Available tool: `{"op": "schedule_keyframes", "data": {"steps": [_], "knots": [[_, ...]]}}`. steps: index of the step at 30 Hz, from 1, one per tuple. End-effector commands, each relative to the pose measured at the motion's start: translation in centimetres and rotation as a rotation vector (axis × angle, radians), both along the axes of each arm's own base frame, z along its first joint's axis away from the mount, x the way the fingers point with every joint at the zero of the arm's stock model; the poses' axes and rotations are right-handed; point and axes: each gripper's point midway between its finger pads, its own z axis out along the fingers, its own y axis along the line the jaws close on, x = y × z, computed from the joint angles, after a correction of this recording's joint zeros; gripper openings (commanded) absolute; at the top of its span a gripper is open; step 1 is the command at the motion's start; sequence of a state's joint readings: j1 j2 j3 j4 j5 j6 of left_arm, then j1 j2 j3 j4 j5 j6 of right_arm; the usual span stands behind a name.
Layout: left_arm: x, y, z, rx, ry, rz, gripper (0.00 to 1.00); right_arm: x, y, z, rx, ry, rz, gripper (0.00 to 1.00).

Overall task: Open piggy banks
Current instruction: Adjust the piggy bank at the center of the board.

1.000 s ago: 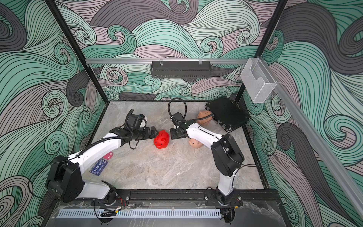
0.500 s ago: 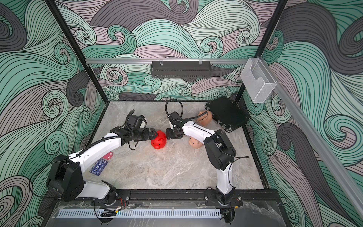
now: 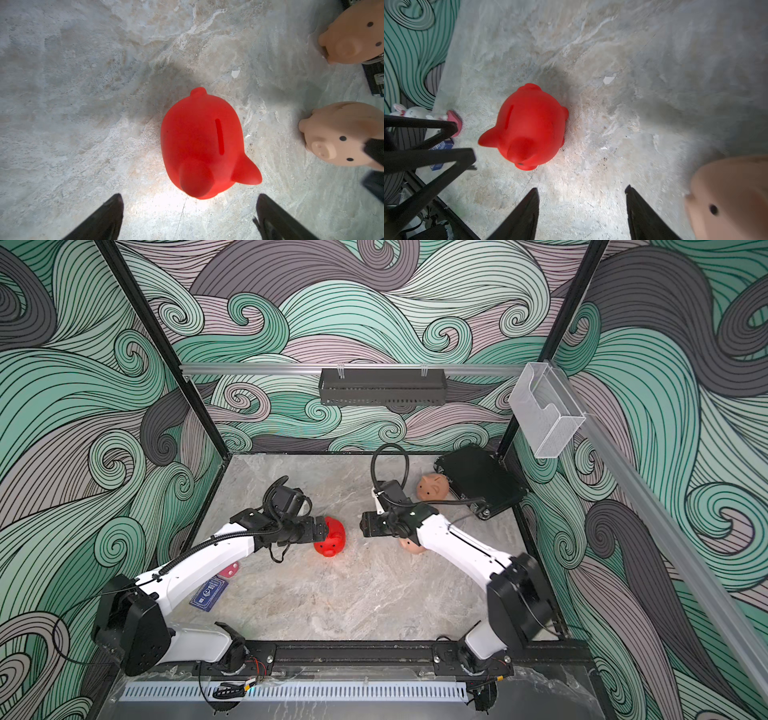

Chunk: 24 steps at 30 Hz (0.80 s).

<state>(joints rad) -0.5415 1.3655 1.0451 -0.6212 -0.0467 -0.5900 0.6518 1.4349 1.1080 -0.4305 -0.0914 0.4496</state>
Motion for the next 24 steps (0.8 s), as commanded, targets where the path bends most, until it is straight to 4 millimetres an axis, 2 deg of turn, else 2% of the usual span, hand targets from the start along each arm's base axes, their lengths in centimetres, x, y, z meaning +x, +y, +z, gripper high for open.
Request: {"op": "schedule_keyframes", "data": {"steps": [1,6,10,15,24], "knots": [[0.0,0.3,1.3,0.038,-0.015,0.089,0.99,-1.1,-2.9,1.1,-0.028,-0.059,-0.065,0.68],[0.6,-0.5,1.9,0.062,-0.039,0.146,0.99,-3.3,-4.9,2.6,0.001,-0.086,-0.087,0.69],[0.9,-1.2,1.3,0.137,-0.024,0.169,0.99,-4.7,-5.6,4.0,0.052,-0.113,-0.085,0.72],[1.2,-2.4,0.3,0.147,-0.004,0.189,0.99,-6.2,-6.5,5.7,0.101,-0.162,-0.077,0.76],[1.7,-3.2,-1.7,0.167,0.026,0.229,0.99,-7.1,-7.3,6.1,0.102,-0.179,-0.072,0.79]]}}
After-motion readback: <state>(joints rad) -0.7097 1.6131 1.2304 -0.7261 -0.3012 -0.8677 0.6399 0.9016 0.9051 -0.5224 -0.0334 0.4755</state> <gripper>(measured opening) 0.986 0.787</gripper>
